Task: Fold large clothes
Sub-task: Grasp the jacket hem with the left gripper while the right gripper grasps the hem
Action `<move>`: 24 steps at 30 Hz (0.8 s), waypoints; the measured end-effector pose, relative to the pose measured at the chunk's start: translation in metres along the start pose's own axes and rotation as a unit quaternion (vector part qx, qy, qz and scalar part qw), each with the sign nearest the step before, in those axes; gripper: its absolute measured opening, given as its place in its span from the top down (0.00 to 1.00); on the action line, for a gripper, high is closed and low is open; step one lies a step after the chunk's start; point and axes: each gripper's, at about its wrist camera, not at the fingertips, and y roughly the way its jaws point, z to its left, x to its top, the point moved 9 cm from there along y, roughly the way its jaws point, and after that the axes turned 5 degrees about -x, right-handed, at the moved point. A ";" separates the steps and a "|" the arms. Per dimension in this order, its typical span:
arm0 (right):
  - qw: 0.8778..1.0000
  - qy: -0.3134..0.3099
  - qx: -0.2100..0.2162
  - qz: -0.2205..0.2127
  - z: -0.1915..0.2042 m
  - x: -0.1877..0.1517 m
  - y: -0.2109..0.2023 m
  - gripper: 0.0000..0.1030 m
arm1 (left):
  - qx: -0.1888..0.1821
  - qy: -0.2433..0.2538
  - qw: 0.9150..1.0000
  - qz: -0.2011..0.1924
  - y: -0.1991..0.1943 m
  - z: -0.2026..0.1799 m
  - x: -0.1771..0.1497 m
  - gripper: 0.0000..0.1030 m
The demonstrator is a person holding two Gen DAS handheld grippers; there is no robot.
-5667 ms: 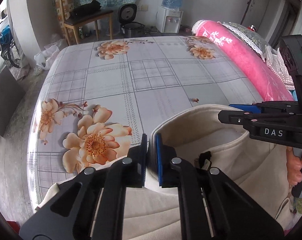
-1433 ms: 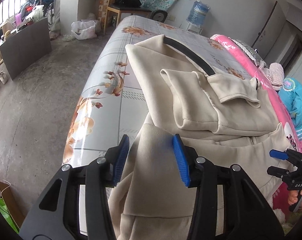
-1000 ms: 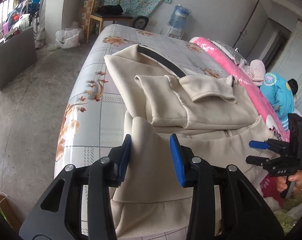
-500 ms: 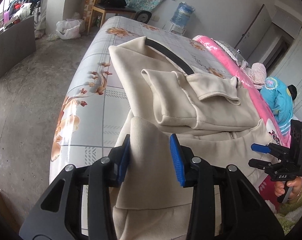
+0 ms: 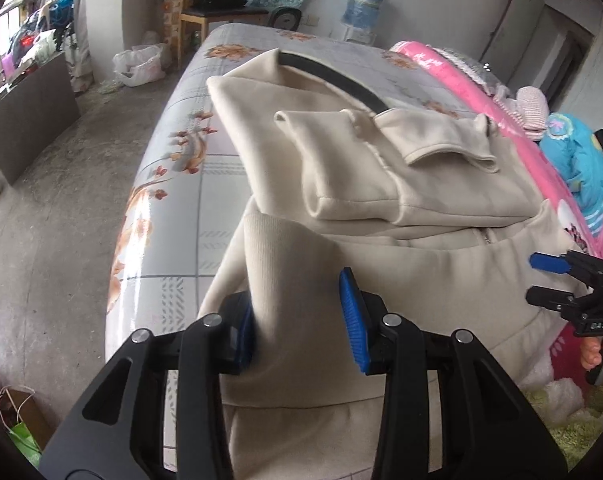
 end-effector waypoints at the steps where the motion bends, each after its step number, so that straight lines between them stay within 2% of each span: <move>1: 1.000 0.000 0.000 0.000 0.000 0.000 0.000 0.31 | -0.002 -0.012 1.000 -0.003 -0.001 0.002 0.001 0.69; 4: 1.000 0.000 0.002 -0.002 0.000 0.000 0.000 0.31 | 0.006 -0.026 1.000 -0.002 -0.002 0.005 0.002 0.71; 8: 1.000 0.002 0.003 -0.003 0.000 0.000 0.000 0.31 | 0.063 0.007 0.998 0.006 0.000 0.000 -0.002 0.75; 13: 1.000 0.027 0.001 -0.012 -0.013 -0.001 -0.011 0.34 | 0.133 0.057 0.989 0.013 0.003 -0.009 -0.004 0.75; 16: 0.997 0.061 -0.015 -0.035 -0.041 0.000 -0.030 0.39 | 0.151 0.063 0.986 0.015 0.002 -0.011 -0.004 0.75; 20: 0.988 0.117 -0.066 -0.070 -0.099 0.001 -0.059 0.45 | 0.157 0.059 0.986 0.015 0.002 -0.010 -0.002 0.75; 24: 0.979 0.158 -0.103 -0.080 -0.148 0.003 -0.071 0.54 | 0.159 0.057 0.986 0.015 0.002 -0.011 -0.003 0.75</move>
